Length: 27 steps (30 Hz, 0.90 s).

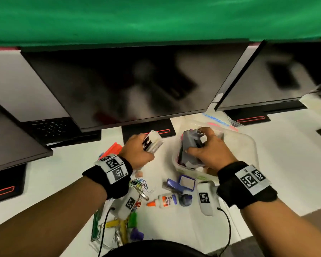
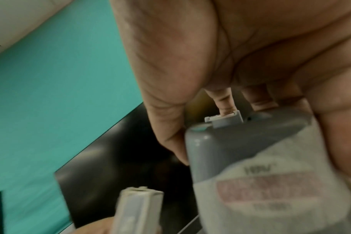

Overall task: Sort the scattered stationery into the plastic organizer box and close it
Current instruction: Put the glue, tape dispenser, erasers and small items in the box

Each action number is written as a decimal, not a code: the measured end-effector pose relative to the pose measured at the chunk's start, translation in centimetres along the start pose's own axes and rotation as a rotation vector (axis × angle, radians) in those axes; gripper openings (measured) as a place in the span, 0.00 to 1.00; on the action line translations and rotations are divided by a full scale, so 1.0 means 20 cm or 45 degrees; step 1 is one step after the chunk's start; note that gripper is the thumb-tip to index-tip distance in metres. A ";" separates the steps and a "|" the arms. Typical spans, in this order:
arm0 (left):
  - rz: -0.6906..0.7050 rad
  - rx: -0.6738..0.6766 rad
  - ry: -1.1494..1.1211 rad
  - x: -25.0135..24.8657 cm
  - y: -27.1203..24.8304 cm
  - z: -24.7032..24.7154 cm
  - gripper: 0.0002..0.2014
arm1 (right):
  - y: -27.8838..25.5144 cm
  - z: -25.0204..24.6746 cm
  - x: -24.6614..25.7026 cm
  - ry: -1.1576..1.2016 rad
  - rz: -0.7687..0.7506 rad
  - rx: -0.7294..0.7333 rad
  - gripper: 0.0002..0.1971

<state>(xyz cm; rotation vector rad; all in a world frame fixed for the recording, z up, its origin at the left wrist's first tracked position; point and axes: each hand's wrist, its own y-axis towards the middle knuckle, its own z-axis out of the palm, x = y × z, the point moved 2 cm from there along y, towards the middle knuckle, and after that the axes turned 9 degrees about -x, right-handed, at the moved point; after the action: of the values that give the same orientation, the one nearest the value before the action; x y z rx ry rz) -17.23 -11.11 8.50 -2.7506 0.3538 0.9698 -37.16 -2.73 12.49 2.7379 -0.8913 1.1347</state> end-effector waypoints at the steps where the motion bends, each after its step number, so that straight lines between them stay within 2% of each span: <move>1: 0.075 0.033 -0.044 -0.06 -0.02 0.03 0.23 | 0.01 -0.06 -0.05 -0.010 0.025 -0.037 0.33; 5: 0.317 0.265 -0.093 -0.25 -0.11 0.16 0.26 | 0.09 -0.28 -0.27 0.022 0.170 -0.133 0.33; 7: 0.350 0.395 -0.035 -0.29 -0.14 0.23 0.29 | 0.13 -0.34 -0.36 0.022 0.270 -0.158 0.33; 10: 0.344 0.512 0.095 -0.31 -0.17 0.29 0.29 | 0.20 -0.37 -0.47 -0.020 0.436 -0.141 0.34; 12: 0.333 0.536 0.154 -0.32 -0.17 0.32 0.29 | 0.23 -0.35 -0.52 -0.101 0.491 -0.035 0.30; 13: 0.326 0.541 0.167 -0.32 -0.17 0.32 0.29 | 0.25 -0.33 -0.54 -0.172 0.482 0.043 0.24; 15: 0.298 0.562 0.157 -0.32 -0.16 0.32 0.30 | 0.27 -0.30 -0.54 -0.341 0.426 0.221 0.05; 19: 0.305 0.548 0.168 -0.32 -0.15 0.33 0.32 | 0.32 -0.25 -0.58 -0.319 0.496 0.462 0.10; 21: 0.295 0.539 0.172 -0.31 -0.15 0.34 0.34 | 0.33 -0.24 -0.60 -0.238 0.608 0.480 0.10; 23: 0.287 0.541 0.166 -0.31 -0.15 0.34 0.34 | 0.32 -0.24 -0.58 -0.271 0.638 0.493 0.14; 27: 0.301 0.536 0.166 -0.31 -0.16 0.34 0.31 | 0.33 -0.21 -0.56 -0.347 0.697 0.533 0.12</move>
<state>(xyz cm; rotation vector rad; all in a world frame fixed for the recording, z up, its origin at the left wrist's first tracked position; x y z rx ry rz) -25.07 -5.20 7.63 -2.4234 0.8180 0.6682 -49.61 -1.60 6.93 3.1369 -1.6964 1.1320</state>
